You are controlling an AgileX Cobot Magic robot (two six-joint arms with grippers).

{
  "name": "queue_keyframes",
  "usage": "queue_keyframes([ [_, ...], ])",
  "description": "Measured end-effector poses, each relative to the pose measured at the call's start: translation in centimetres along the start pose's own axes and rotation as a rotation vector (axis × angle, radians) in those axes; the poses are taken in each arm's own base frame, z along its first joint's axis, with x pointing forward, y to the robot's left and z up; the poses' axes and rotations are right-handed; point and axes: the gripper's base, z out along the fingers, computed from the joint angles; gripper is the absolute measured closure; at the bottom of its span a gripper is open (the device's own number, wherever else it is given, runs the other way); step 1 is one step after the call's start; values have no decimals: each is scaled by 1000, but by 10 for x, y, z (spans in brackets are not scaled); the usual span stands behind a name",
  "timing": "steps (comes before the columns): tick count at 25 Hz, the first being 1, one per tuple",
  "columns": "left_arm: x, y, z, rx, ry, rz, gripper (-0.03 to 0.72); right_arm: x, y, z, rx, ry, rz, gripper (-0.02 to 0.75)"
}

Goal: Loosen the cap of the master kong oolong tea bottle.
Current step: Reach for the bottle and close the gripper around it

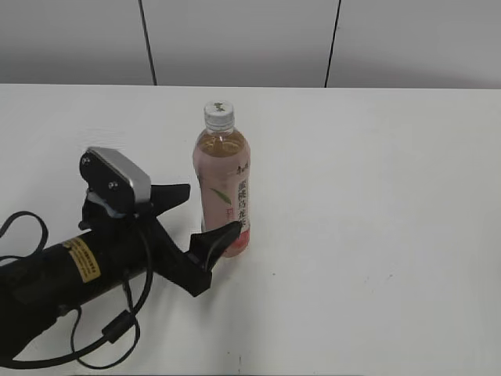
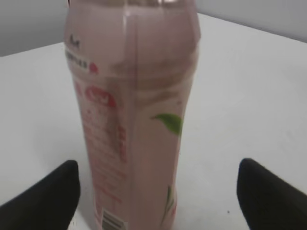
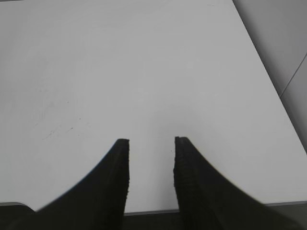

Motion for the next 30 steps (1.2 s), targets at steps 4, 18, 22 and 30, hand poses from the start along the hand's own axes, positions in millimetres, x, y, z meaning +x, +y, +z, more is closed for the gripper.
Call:
queue_keyframes([
  [4, -2, 4, 11, -16, -20, -3, 95, 0, 0, 0, 0, 0, 0, 490],
  [18, -4, 12, 43, -36, -67, -3, 201, 0, 0, 0, 0, 0, 0, 490],
  [22, -3, 13, 43, -42, -64, -7, 309, 0, 0, 0, 0, 0, 0, 490],
  [30, -6, 5, 43, 38, -48, 34, 309, 0, 0, 0, 0, 0, 0, 490],
])
